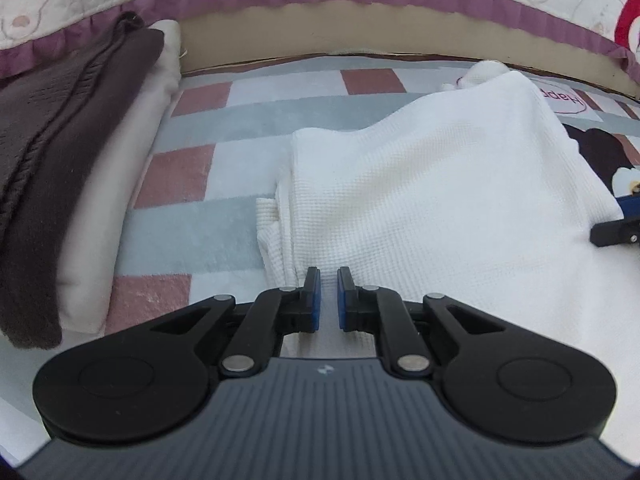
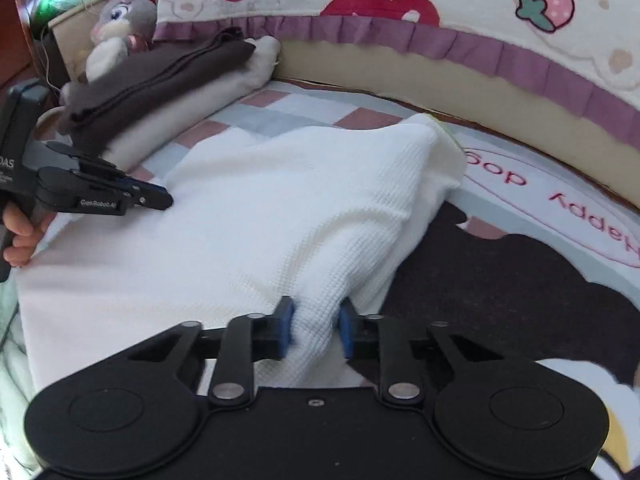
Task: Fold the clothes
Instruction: 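Open the right gripper while the left gripper presses the garment edge, then open, then pinch the white waffle garment end with the right gripper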
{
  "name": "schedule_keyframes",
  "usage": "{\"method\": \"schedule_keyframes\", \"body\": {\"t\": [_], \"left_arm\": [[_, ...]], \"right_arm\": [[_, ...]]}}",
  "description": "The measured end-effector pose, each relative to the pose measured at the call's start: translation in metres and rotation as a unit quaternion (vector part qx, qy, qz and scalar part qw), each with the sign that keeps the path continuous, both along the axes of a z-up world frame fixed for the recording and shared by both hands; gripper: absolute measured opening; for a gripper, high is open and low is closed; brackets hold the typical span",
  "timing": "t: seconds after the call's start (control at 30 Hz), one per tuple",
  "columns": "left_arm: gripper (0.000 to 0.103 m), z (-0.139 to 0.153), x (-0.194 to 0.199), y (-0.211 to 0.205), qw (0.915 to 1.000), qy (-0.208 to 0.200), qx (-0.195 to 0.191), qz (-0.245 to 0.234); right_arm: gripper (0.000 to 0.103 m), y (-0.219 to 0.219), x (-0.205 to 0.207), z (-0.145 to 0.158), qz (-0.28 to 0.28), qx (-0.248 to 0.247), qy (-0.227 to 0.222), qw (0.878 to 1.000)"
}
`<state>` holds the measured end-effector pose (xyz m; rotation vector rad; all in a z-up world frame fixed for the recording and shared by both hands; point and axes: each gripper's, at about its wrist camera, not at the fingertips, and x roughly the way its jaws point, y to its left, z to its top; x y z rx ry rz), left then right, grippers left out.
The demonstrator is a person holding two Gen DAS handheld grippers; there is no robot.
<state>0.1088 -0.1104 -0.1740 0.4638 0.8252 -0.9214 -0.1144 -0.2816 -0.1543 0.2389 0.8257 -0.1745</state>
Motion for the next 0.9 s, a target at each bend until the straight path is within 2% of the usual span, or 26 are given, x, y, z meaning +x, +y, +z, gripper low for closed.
{"method": "schedule_keyframes", "body": {"t": [0.07, 0.13, 0.17, 0.2, 0.27, 0.3, 0.33, 0.37, 0.4, 0.43, 0.5, 0.57, 0.63, 0.67, 0.77, 0.87, 0.9], "left_arm": [[0.009, 0.0, 0.001, 0.002, 1.0, 0.002, -0.002, 0.005], [0.009, 0.0, 0.002, 0.005, 1.0, 0.004, -0.003, 0.006], [0.009, 0.001, 0.002, 0.007, 0.9999, 0.005, -0.003, 0.008], [0.009, 0.001, 0.002, 0.008, 0.9999, 0.005, -0.002, 0.01], [0.009, 0.001, 0.001, 0.009, 0.9999, 0.001, 0.0, 0.011], [0.009, 0.001, 0.0, 0.01, 0.9999, -0.001, -0.001, 0.01], [0.009, 0.001, -0.001, 0.01, 0.9999, -0.002, -0.001, 0.01], [0.009, 0.001, -0.001, 0.01, 0.9999, -0.002, -0.001, 0.012], [0.009, 0.001, -0.002, 0.01, 0.9999, -0.003, 0.0, 0.012], [0.009, 0.002, -0.002, 0.01, 0.9999, -0.005, 0.002, 0.012], [0.009, 0.002, -0.003, 0.011, 0.9998, -0.006, 0.006, 0.015], [0.01, 0.003, -0.005, 0.012, 0.9993, -0.022, 0.018, 0.022], [0.026, 0.003, -0.008, 0.016, 0.9977, -0.046, 0.033, 0.037], [0.028, 0.003, -0.008, 0.02, 0.9974, -0.043, 0.032, 0.049], [0.029, 0.013, -0.005, 0.041, 0.996, 0.009, 0.012, 0.088], [0.033, 0.023, -0.014, 0.066, 0.9932, 0.007, 0.013, 0.115], [0.036, 0.027, -0.016, 0.078, 0.9909, 0.021, -0.006, 0.133]], "right_arm": [[0.015, 0.001, -0.005, 0.005, -0.009, -0.005, 0.007, 1.0], [0.015, 0.005, -0.012, 0.004, -0.016, -0.041, 0.021, 0.999], [0.013, 0.005, -0.016, 0.004, -0.022, -0.039, 0.02, 0.999], [0.003, 0.0, -0.022, 0.005, -0.035, -0.008, 0.011, 0.999], [0.005, -0.009, -0.033, 0.007, -0.059, 0.054, -0.009, 0.997], [0.014, -0.014, -0.039, 0.008, -0.071, 0.085, -0.019, 0.994], [0.017, -0.019, -0.044, 0.009, -0.083, 0.115, -0.028, 0.989], [0.031, -0.024, -0.05, 0.01, -0.095, 0.146, -0.038, 0.984], [0.053, -0.028, -0.056, 0.011, -0.107, 0.176, -0.048, 0.977], [0.058, -0.033, -0.061, 0.012, -0.118, 0.207, -0.057, 0.97], [0.058, -0.037, -0.069, 0.011, -0.129, 0.261, -0.066, 0.954], [0.058, -0.022, -0.062, 0.0, -0.1, 0.257, -0.03, 0.961], [0.049, -0.004, -0.059, -0.007, -0.055, 0.23, 0.002, 0.972], [0.036, 0.004, -0.06, -0.009, -0.029, 0.214, 0.016, 0.976], [0.033, 0.014, -0.075, -0.008, 0.02, 0.171, 0.036, 0.984], [0.031, 0.01, -0.086, -0.008, 0.021, 0.168, 0.045, 0.985], [0.029, 0.01, -0.089, -0.008, 0.023, 0.166, 0.05, 0.985]]}}
